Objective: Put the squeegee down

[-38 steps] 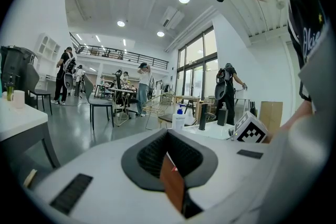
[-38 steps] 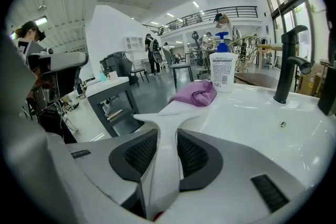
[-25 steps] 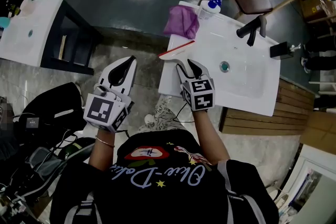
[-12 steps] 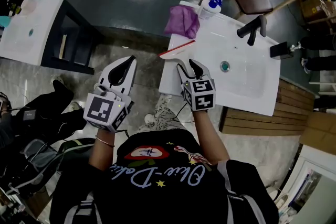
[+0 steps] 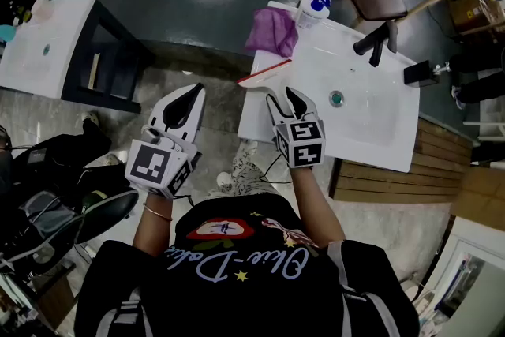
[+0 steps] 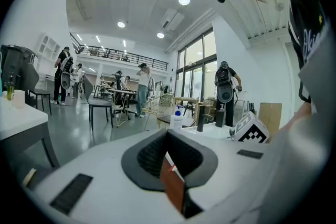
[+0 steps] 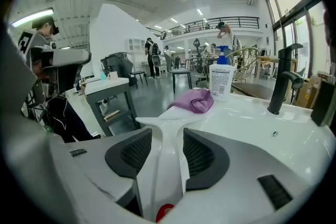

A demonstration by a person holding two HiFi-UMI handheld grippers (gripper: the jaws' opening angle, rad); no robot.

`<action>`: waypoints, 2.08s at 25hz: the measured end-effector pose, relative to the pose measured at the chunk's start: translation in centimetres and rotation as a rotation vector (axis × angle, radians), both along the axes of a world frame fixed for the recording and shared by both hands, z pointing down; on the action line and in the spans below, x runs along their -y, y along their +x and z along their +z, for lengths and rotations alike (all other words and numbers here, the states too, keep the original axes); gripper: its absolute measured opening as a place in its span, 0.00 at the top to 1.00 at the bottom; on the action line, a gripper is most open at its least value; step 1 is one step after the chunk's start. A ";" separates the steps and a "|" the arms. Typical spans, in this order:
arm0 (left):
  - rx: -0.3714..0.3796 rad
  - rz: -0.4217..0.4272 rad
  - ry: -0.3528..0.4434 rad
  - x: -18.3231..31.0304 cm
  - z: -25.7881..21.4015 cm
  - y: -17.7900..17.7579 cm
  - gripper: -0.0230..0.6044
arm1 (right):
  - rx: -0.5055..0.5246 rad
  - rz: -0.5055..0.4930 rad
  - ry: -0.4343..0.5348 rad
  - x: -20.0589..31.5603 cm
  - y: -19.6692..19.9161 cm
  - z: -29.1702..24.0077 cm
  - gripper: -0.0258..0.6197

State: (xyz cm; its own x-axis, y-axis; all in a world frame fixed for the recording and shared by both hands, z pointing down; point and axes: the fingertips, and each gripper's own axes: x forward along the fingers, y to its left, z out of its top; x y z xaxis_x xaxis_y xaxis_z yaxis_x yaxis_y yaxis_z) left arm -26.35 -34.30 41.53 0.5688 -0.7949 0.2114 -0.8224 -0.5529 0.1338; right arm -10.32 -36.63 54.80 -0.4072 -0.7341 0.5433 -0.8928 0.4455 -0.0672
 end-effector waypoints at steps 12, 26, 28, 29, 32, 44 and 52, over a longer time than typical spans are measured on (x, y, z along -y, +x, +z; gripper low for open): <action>0.004 -0.004 -0.003 -0.6 -0.5 0.0 0.97 | -0.008 0.001 0.072 0.1 -0.2 -2.2 0.75; 0.009 0.006 0.009 -1.8 -0.9 0.7 0.97 | 0.044 0.043 0.151 -0.3 0.7 -5.0 0.94; 0.011 -0.002 0.003 -1.9 -1.0 0.7 0.97 | 0.052 0.047 0.156 -0.5 0.8 -5.3 0.94; 0.012 -0.004 0.002 -2.0 -1.0 0.7 0.97 | 0.055 0.049 0.160 -0.5 0.9 -5.5 0.94; 0.012 -0.004 0.006 -2.3 -1.1 1.0 0.97 | 0.069 0.052 0.172 -0.7 1.1 -6.0 0.94; 0.032 0.013 -0.011 -3.6 -0.8 1.5 0.97 | 0.120 0.066 0.227 -1.4 1.8 -8.5 0.94; 0.001 0.006 0.031 -4.0 -1.4 1.6 0.97 | 0.164 0.014 0.286 -2.2 0.8 -10.7 0.94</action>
State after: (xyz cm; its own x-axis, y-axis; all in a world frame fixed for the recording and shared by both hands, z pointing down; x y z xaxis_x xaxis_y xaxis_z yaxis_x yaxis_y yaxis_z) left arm -24.79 -30.33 40.17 0.5734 -0.7975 0.1874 -0.8192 -0.5617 0.1163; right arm -9.57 -34.45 44.11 -0.4613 -0.8534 0.2426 -0.8864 0.4552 -0.0842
